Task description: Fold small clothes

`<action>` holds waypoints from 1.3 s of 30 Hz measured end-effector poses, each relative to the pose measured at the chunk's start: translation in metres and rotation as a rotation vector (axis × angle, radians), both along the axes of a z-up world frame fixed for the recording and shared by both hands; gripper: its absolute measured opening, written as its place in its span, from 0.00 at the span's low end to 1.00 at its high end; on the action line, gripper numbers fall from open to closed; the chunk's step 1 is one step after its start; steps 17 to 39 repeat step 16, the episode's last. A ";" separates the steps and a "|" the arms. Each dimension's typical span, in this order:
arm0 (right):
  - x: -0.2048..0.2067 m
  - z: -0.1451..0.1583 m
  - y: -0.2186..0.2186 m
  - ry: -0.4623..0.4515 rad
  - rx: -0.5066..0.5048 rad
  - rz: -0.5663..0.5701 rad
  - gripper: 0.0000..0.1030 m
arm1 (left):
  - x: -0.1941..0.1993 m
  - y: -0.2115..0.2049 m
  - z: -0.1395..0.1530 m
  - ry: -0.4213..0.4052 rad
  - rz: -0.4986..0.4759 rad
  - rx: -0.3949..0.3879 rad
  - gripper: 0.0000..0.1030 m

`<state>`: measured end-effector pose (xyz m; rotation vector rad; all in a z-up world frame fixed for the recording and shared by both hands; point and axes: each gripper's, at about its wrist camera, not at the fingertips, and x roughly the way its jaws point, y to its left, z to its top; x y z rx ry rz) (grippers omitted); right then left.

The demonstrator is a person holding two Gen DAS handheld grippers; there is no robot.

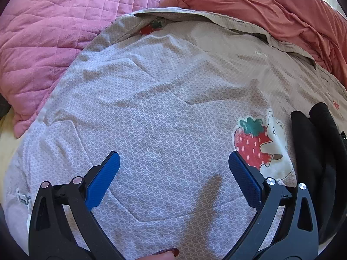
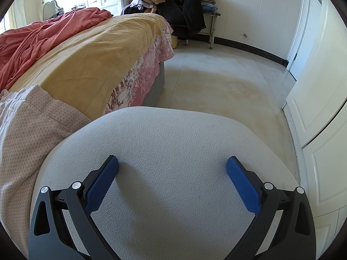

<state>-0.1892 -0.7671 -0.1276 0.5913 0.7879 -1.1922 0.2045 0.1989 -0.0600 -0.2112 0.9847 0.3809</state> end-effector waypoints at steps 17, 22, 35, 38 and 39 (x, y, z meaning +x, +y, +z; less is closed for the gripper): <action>0.000 0.000 0.000 0.000 0.000 0.000 0.96 | 0.004 -0.003 -0.021 0.009 0.039 0.048 0.92; 0.000 0.000 0.000 0.000 0.000 0.000 0.96 | 0.004 -0.003 -0.021 0.009 0.039 0.048 0.92; 0.000 0.000 0.000 0.000 0.000 0.000 0.96 | 0.004 -0.003 -0.021 0.009 0.039 0.048 0.92; 0.000 0.000 0.000 0.000 0.000 0.000 0.96 | 0.004 -0.003 -0.021 0.009 0.039 0.048 0.92; 0.000 0.000 0.000 0.000 0.000 0.000 0.96 | 0.004 -0.003 -0.021 0.009 0.039 0.048 0.92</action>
